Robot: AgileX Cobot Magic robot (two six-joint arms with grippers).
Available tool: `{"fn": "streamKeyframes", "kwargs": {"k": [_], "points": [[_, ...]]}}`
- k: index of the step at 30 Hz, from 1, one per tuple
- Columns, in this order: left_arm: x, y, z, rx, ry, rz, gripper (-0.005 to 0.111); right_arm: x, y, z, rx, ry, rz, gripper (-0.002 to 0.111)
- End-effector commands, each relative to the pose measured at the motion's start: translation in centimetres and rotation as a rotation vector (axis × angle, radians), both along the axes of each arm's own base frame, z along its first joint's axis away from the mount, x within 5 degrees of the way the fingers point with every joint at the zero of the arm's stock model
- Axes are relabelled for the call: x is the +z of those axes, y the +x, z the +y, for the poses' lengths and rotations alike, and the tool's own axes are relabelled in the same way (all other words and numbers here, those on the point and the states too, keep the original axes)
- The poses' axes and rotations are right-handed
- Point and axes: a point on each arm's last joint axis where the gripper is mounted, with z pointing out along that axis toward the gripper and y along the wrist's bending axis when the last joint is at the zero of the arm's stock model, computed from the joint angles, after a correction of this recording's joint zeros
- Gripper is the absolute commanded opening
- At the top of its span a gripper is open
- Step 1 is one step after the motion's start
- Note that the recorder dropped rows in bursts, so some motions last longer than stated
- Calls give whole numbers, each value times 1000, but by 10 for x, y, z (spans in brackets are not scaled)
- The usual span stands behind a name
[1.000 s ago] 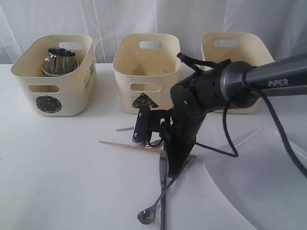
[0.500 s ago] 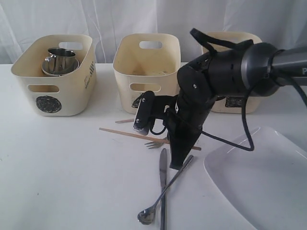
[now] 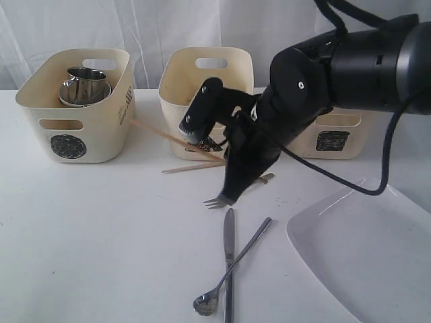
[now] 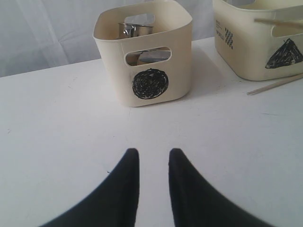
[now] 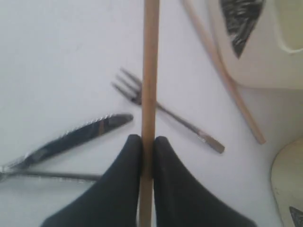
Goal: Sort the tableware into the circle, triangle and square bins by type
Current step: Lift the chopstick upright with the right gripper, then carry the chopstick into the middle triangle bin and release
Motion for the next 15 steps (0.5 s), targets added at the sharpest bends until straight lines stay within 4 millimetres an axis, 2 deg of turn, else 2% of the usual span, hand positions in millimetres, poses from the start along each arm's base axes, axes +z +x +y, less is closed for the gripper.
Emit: {"fn": "streamKeyframes", "kwargs": {"k": [1,6,9,11,12,15], "points": [[0,0,0,1,-12,-3,29,17,10,4,-174,188,-122,0],[0,0,0,1,-12,-3,29,23,29,0,-275,210,-235,0],[0,0,0,1,-12,-3,29,37,54,-8,-375,219,-335,0],[0,0,0,1,-12,-3,29,45,70,-11,-443,278,-363,0],[0,0,0,1,-12,-3,29,48,81,-9,-432,318,-394,0],[0,0,0,1,-12,-3,29,51,98,1,-409,450,-449,0]]}}
